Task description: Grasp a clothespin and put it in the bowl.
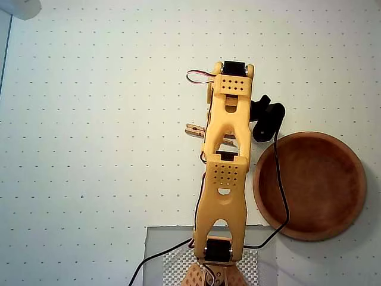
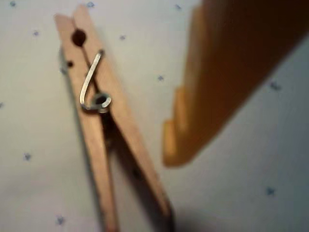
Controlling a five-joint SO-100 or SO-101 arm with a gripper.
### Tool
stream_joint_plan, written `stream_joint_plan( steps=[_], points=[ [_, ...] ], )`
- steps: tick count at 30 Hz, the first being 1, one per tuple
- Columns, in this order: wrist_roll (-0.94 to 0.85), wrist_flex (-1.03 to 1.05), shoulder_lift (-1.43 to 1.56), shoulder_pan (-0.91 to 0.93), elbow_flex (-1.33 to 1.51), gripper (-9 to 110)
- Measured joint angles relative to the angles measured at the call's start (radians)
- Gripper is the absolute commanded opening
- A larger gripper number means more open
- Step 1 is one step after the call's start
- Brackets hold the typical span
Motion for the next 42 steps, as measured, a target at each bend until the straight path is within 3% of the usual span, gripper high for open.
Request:
stream_joint_plan(
  steps=[12,23,36,42],
  points=[
    [-0.206,-0.081,-0.014,0.015,-0.002,29],
    [-0.209,-0.092,-0.014,-0.018,-0.005,28],
    [-0.08,-0.095,-0.014,-0.046,-0.005,-2],
    [-0.029,-0.095,-0.014,-0.048,-0.005,-3]
  ],
)
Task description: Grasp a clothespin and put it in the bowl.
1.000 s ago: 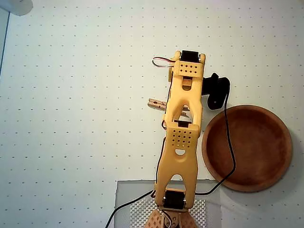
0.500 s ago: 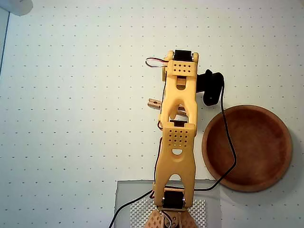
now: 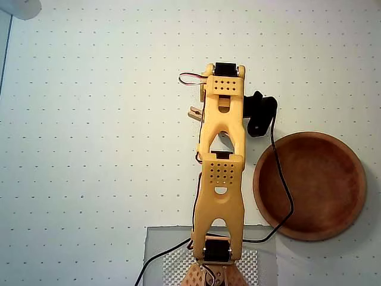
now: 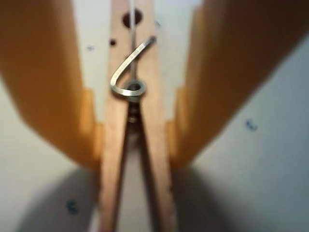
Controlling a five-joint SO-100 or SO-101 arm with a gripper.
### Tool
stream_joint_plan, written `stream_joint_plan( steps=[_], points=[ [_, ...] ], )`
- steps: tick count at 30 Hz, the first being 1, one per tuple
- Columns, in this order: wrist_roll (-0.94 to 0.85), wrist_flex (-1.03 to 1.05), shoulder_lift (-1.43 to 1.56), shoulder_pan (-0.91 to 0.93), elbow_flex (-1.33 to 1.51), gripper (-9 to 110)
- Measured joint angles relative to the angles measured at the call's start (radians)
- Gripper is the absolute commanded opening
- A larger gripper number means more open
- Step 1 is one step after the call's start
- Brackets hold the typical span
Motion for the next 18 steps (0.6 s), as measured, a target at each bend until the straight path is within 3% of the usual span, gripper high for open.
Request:
stream_joint_plan(
  steps=[18],
  points=[
    [0.017,0.0,0.112,-0.04,0.044,-3]
  ],
)
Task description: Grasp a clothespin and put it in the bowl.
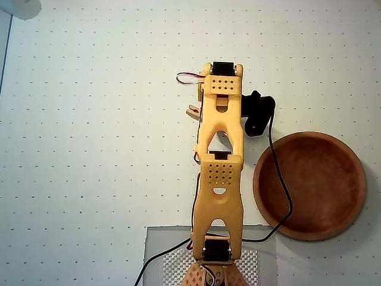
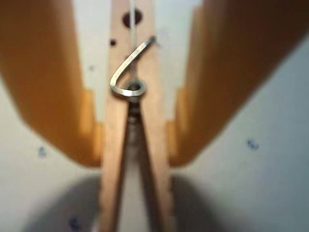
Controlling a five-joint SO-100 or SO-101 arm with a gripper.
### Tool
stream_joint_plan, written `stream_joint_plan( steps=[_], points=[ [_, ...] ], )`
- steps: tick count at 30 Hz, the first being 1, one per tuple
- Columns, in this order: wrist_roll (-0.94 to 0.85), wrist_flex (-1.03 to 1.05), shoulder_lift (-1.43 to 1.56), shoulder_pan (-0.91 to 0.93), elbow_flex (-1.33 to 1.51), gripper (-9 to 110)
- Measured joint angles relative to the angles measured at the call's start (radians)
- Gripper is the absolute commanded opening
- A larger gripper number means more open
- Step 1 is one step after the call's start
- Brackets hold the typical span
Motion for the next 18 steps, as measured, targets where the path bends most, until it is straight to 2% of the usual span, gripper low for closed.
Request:
stream_joint_plan(
  steps=[8,18],
  points=[
    [0.003,0.006,0.387,-0.067,0.192,-3],
    [0.196,0.011,0.807,-0.172,0.387,-3]
  ],
)
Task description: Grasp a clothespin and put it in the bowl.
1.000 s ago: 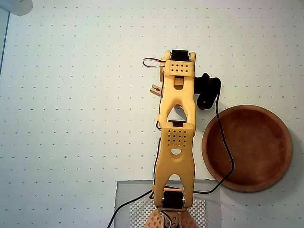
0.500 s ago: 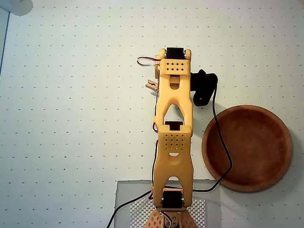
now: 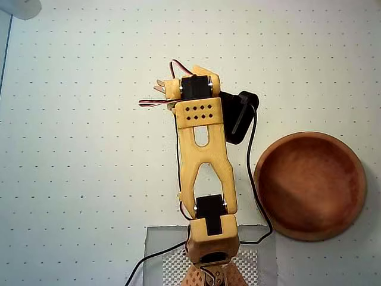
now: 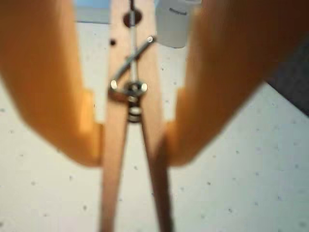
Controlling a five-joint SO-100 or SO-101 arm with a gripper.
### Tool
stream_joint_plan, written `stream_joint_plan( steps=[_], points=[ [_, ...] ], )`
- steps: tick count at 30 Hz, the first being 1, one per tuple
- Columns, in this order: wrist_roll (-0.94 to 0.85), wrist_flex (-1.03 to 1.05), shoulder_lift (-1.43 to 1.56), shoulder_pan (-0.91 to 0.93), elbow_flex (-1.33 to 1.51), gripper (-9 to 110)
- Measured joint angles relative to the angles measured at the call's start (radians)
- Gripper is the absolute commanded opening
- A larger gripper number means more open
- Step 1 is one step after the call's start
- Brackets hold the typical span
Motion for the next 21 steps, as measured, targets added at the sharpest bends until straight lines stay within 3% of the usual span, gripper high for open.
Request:
stream_joint_plan(
  steps=[12,21],
  points=[
    [0.365,0.002,0.344,-0.021,0.005,-3],
    [0.68,0.002,0.387,0.219,0.031,-3]
  ],
)
